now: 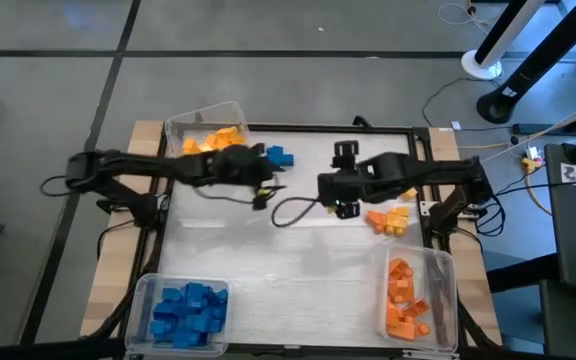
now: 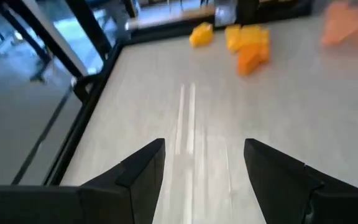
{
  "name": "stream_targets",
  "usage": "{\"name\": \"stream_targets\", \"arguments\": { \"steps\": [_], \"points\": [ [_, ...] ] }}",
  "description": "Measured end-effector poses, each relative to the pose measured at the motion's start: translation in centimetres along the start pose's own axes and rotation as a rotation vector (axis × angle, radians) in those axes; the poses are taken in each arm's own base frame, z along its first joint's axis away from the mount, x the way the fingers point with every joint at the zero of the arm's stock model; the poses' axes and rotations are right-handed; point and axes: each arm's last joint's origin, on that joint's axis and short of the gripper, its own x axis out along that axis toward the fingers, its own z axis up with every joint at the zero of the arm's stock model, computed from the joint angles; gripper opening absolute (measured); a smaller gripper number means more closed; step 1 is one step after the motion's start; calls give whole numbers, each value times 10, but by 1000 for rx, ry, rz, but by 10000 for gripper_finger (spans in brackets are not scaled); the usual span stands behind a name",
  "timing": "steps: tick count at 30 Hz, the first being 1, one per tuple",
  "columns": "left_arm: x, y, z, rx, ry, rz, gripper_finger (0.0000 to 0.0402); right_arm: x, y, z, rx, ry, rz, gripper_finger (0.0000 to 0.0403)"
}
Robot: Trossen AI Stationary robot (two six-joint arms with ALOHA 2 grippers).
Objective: Sort blocks
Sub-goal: Put the blue game piece into the bottom left transparent bin
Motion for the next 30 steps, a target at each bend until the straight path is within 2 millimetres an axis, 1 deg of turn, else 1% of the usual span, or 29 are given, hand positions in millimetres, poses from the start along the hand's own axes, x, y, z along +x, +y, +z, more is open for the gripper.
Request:
{"name": "stream_targets", "arguments": {
  "steps": [4,8,13,16,21,25,30],
  "points": [
    [36,20,0,-19,111,0,210,-11,17,-5,5,37,2,214],
    [68,36,-6,-13,217,8,210,-25,37,-4,-17,-7,17,214],
    [95,54,-20,-23,331,12,210,-44,61,-5,-21,-67,-13,214],
    [104,62,-28,-40,366,21,210,-55,74,-6,-9,-106,-39,214],
    [108,72,-38,-55,393,39,210,-70,92,-10,26,-163,-50,214],
    [111,80,-44,-71,405,54,210,-77,104,-12,47,-192,-51,214],
    [120,85,-55,-55,417,61,210,-81,116,-13,68,-215,-64,214]
  ]
}}
